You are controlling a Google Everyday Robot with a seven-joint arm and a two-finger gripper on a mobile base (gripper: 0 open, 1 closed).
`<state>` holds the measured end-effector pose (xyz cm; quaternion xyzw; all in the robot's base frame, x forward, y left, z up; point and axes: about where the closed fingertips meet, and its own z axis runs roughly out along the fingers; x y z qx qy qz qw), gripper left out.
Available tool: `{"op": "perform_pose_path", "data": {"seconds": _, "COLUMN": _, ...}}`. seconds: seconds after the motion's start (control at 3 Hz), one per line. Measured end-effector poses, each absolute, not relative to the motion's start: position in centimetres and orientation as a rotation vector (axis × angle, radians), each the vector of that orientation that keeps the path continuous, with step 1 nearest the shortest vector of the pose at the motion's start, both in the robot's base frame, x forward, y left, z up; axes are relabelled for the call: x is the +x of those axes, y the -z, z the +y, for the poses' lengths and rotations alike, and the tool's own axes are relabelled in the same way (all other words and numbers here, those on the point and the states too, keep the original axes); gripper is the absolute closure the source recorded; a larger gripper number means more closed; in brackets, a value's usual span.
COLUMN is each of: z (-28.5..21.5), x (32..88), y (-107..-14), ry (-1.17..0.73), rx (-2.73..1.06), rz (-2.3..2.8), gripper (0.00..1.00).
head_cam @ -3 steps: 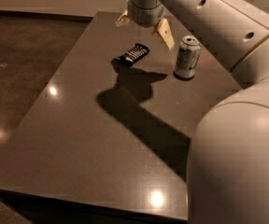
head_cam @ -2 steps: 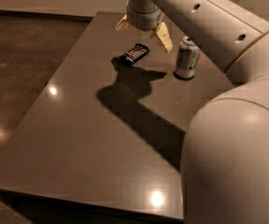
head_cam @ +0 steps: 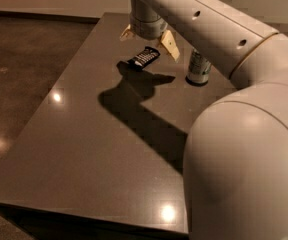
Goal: Move rxbar chocolate near water bottle
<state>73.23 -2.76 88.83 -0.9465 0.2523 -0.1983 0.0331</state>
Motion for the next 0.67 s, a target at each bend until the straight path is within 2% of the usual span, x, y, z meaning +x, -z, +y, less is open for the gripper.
{"op": "perform_pose_path", "data": {"seconds": 0.67, "z": -2.04, "x": 73.97, "y": -86.87, "ry": 0.601, "rx": -2.972, "rz": 0.749, "gripper": 0.00}}
